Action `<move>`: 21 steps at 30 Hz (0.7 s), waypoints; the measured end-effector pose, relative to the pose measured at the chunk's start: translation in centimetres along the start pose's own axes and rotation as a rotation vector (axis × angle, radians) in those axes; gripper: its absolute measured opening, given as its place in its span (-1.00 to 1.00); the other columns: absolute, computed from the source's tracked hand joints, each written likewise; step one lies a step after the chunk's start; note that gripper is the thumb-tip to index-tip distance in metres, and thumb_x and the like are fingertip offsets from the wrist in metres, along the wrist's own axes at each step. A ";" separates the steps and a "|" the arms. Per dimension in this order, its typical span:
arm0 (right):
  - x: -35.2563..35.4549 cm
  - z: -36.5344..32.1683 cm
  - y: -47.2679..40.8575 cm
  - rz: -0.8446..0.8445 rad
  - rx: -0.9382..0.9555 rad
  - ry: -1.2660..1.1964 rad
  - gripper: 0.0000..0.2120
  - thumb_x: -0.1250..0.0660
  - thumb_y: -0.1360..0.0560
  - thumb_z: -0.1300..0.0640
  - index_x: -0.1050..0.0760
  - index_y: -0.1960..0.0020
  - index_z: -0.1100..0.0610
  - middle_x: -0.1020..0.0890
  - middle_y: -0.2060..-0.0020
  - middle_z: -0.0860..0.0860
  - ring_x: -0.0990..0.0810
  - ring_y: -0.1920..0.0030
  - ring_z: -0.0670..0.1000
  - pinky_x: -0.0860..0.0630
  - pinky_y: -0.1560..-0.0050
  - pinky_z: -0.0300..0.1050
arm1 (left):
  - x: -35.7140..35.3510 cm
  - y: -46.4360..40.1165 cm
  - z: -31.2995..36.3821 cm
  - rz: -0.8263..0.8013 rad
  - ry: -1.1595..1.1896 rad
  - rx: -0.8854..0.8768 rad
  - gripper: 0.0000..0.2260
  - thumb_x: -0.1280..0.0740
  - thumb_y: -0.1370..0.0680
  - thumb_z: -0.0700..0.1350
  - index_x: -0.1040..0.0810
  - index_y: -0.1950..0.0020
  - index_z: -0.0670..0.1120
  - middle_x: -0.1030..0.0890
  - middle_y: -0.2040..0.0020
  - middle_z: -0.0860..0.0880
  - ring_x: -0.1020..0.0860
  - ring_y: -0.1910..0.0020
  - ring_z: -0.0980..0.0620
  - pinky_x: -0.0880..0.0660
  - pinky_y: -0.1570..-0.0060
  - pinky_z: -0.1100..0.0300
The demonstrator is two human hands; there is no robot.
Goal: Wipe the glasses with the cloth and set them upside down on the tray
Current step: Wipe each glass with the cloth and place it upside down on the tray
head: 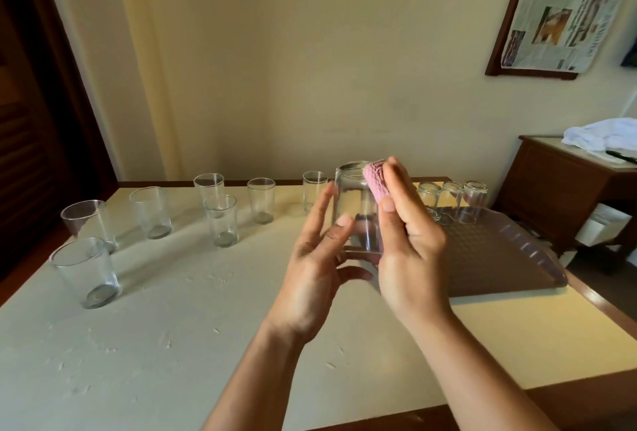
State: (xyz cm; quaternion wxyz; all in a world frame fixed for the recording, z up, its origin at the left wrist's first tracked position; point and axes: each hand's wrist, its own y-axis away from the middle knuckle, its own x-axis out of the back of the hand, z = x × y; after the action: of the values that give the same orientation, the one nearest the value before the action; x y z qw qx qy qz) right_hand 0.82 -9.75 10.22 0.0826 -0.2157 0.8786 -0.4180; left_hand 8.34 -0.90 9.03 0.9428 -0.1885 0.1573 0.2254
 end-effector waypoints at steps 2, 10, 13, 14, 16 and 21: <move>-0.4 -0.1 1.0 -0.055 0.019 -0.011 -0.61 -0.17 -0.68 0.26 -0.37 -0.49 0.11 -0.44 -0.49 0.15 -0.38 -0.54 0.07 -0.33 -0.53 0.12 | -0.2 -0.4 0.2 0.073 -0.014 -0.062 -0.38 -0.39 -0.55 0.06 -0.30 -0.59 0.26 -0.70 -0.21 -0.03 -0.65 0.00 -0.04 -0.54 -0.07 -0.03; 0.3 0.0 0.0 0.029 0.003 -0.002 -0.62 -0.16 -0.67 0.27 -0.35 -0.47 0.11 -0.42 -0.50 0.09 -0.37 -0.53 -0.10 -0.30 -0.51 -0.17 | 0.5 0.2 0.1 -0.053 -0.147 0.031 -0.48 -0.22 -0.61 0.17 -0.21 -0.56 0.44 -0.67 -0.26 -0.05 -0.66 0.00 -0.06 -0.51 -0.07 -0.12; -0.2 -0.3 1.3 -0.022 0.030 -0.026 -0.62 -0.17 -0.67 0.29 -0.37 -0.48 0.16 -0.43 -0.50 0.01 -0.34 -0.56 0.02 -0.33 -0.53 -0.02 | 0.4 0.1 0.1 0.057 -0.047 -0.031 -0.38 -0.35 -0.58 0.04 -0.23 -0.60 0.31 -0.67 -0.28 -0.07 -0.65 0.00 -0.04 -0.57 -0.07 -0.11; -0.4 -0.2 2.3 -0.033 0.042 -0.005 -0.62 -0.18 -0.67 0.30 -0.37 -0.48 0.21 -0.43 -0.50 0.04 -0.34 -0.56 0.04 -0.34 -0.52 -0.02 | 0.5 -0.1 0.1 0.097 -0.023 -0.045 -0.39 -0.38 -0.56 0.01 -0.27 -0.59 0.24 -0.68 -0.27 -0.05 -0.65 -0.02 -0.03 -0.58 -0.10 -0.10; -0.6 0.1 3.6 -0.031 0.062 0.034 -0.63 -0.19 -0.67 0.29 -0.38 -0.47 0.24 -0.43 -0.50 0.11 -0.37 -0.54 0.04 -0.34 -0.51 -0.09 | 0.7 -0.3 -0.1 0.103 -0.016 -0.055 -0.46 -0.39 -0.56 -0.01 -0.39 -0.54 0.08 -0.68 -0.27 -0.05 -0.64 -0.07 -0.05 -0.55 -0.15 -0.07; -0.3 0.3 0.4 0.045 0.021 -0.019 -0.60 -0.15 -0.68 0.28 -0.31 -0.51 0.13 -0.39 -0.52 0.14 -0.34 -0.56 0.02 -0.28 -0.56 -0.04 | -0.3 0.4 -0.2 0.001 -0.004 0.065 -0.55 -0.23 -0.66 0.21 -0.32 -0.57 0.30 -0.65 -0.34 -0.06 -0.63 -0.15 -0.04 -0.53 -0.25 -0.13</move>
State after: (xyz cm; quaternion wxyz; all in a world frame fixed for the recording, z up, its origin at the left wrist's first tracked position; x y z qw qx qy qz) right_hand 1.03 -9.59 9.71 0.1028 -0.1989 0.8779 -0.4233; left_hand 7.87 -0.80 8.85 0.9486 -0.1573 0.1630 0.2212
